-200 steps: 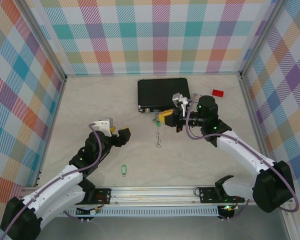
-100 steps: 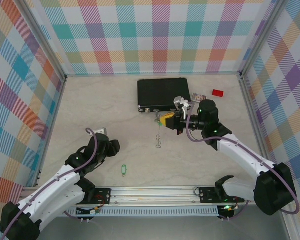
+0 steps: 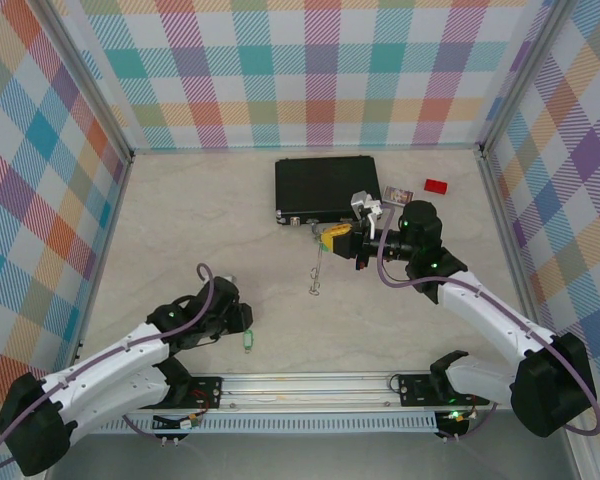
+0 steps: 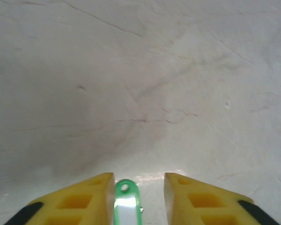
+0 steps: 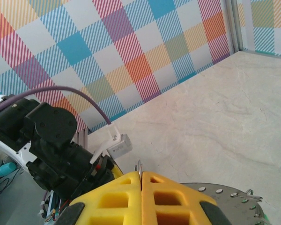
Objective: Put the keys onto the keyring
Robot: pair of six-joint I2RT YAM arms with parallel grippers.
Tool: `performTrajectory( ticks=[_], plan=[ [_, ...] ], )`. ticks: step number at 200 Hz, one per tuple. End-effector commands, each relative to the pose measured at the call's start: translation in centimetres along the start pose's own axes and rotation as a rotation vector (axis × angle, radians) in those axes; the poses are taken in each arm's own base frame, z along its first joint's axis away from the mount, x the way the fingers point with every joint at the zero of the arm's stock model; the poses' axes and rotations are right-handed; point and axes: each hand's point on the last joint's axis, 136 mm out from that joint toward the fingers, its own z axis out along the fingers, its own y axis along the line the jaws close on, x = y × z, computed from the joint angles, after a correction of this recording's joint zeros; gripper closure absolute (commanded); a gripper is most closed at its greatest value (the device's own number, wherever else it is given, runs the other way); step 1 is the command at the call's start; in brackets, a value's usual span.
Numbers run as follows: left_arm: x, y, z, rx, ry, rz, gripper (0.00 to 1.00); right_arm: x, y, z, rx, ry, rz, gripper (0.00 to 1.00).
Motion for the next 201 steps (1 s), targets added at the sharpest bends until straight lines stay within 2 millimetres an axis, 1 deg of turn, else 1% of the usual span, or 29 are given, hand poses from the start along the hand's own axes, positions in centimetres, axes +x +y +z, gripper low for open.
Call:
performTrajectory(
  ticks=[1,11,24,52,84,103,134,168,187,201],
  plan=[
    [1.2,-1.4,0.8,0.072,0.037,-0.012,0.73,-0.8,0.4,-0.2,-0.013,-0.035,-0.035,1.0],
    [1.5,-1.3,1.1,0.06,0.046,-0.001,0.76,-0.8,0.4,-0.2,-0.013,-0.035,-0.034,1.0],
    [1.9,-1.4,1.3,0.046,0.067,0.016,0.78,-0.8,0.3,-0.2,-0.014,-0.037,-0.033,1.0],
    [3.1,-0.7,1.7,-0.009,0.122,0.037,0.81,-0.8,0.3,-0.2,-0.014,-0.036,-0.033,1.0],
    [4.4,0.3,2.0,-0.057,0.174,0.036,0.81,-0.6,0.3,-0.1,-0.014,-0.034,-0.028,1.0],
    [4.8,0.1,2.7,-0.048,0.184,0.025,0.81,-0.6,0.3,-0.1,-0.018,-0.033,-0.025,1.0],
    [4.0,-0.2,3.1,-0.056,0.156,0.016,0.81,-0.6,0.2,-0.1,-0.012,-0.032,-0.028,1.0],
    [2.2,-0.1,3.1,-0.088,0.065,-0.026,0.82,-0.5,0.1,-0.1,-0.014,-0.031,-0.021,1.0],
    [1.2,-0.6,3.2,-0.073,0.02,-0.04,0.83,-0.5,0.2,0.0,-0.018,-0.03,-0.019,1.0],
    [0.7,-0.7,3.4,-0.081,-0.001,-0.044,0.83,-0.4,0.1,0.0,-0.019,-0.03,-0.019,1.0]
  ],
)
